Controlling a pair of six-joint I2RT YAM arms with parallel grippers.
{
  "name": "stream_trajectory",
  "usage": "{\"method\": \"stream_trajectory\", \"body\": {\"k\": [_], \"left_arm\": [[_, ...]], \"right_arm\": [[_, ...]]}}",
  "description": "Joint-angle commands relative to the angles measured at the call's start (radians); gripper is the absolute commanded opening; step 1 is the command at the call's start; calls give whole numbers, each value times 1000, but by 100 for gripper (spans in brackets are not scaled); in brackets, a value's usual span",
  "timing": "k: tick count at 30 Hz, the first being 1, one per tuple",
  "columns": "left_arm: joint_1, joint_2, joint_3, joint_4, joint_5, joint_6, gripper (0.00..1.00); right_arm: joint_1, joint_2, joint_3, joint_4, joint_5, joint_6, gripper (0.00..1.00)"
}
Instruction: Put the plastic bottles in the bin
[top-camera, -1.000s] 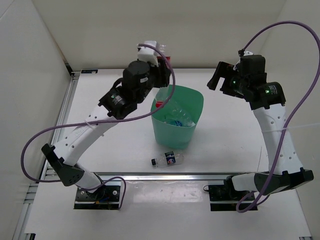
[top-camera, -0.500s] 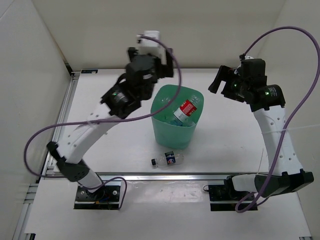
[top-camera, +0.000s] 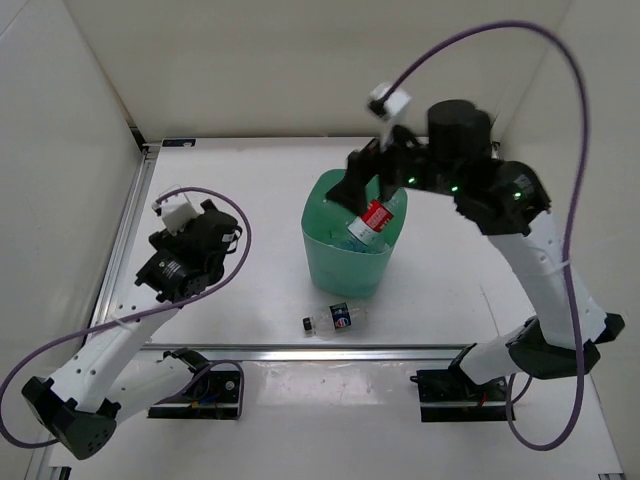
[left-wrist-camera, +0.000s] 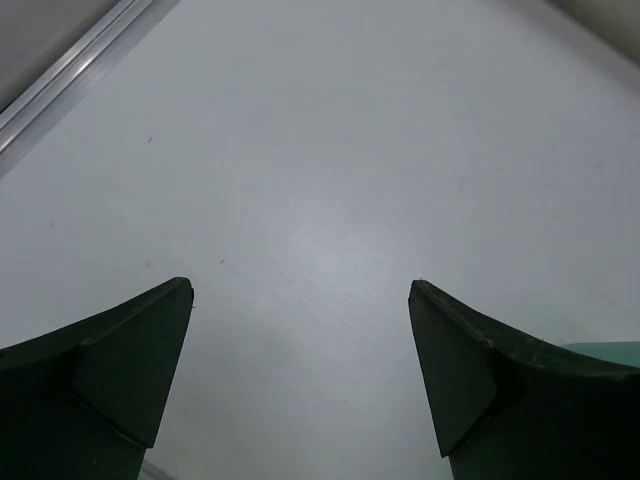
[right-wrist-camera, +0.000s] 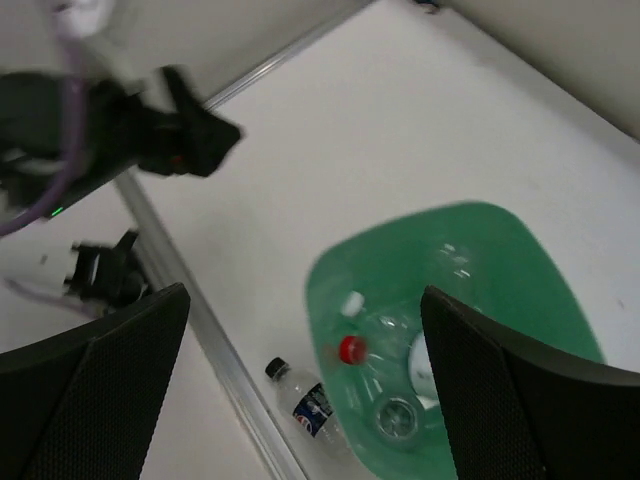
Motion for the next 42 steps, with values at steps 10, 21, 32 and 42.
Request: {"method": "stream_trajectory", "body": {"k": [10, 21, 32, 42], "left_arm": [[67, 22, -2, -372, 69, -342, 100], [67, -41, -23, -447, 173, -415, 100], [67, -92, -43, -516, 253, -425, 100], [67, -173, -43, -562, 234, -454, 100]], "right_arm": [[477, 246, -328, -81, 101, -293, 100], [477, 311, -693, 132, 375, -226, 94], [477, 368, -839, 280, 396, -201, 93], [477, 438, -822, 232, 246, -126, 62]]}}
